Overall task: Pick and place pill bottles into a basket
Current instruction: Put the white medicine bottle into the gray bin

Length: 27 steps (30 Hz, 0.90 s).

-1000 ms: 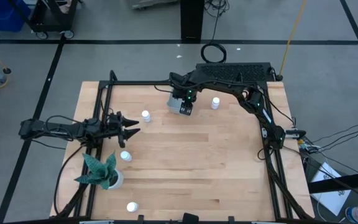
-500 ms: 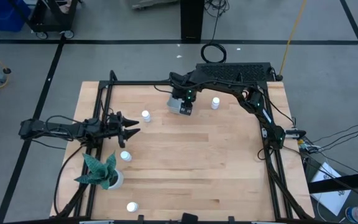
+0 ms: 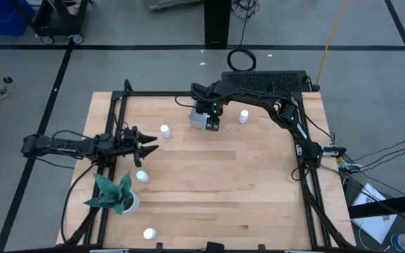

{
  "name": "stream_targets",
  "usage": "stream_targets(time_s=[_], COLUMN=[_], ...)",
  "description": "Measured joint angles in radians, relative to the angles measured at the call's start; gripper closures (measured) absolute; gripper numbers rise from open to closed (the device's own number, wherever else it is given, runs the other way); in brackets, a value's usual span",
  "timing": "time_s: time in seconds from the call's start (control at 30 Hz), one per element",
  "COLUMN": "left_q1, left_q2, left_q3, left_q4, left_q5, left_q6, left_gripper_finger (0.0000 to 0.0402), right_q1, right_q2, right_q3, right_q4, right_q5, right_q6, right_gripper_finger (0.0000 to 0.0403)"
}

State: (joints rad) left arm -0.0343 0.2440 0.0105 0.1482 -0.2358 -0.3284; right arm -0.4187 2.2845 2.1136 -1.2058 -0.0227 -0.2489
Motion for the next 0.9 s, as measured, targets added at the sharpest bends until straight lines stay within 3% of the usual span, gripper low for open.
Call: stream_targets(time_s=[0.2, 0.4, 0.57, 0.9], left_q1=[0.0, 0.0, 0.0, 0.0], left_q2=[0.0, 0.0, 0.0, 0.0], left_q3=[0.0, 0.0, 0.0, 0.0], left_q4=[-0.012, -0.019, -0.018, -0.017], left_q5=[0.002, 0.002, 0.002, 0.001], left_q6=[-0.013, -0.016, -0.018, -0.017], left_gripper_finger=[0.019, 0.019, 0.019, 0.019], right_q1=[0.005, 0.009, 0.011, 0.042], right_q2=[0.0, 0.0, -0.012, -0.119], right_q3=[0.0, 0.0, -0.001, -0.001], right_q4=[0.001, -0.011, -0.015, -0.001], right_q5=[0.029, 0.156, 0.162, 0.313], right_q6=[0.0, -0.02, -0.023, -0.037], right_gripper_finger=[0.0201, 0.0193, 0.0194, 0.0191])
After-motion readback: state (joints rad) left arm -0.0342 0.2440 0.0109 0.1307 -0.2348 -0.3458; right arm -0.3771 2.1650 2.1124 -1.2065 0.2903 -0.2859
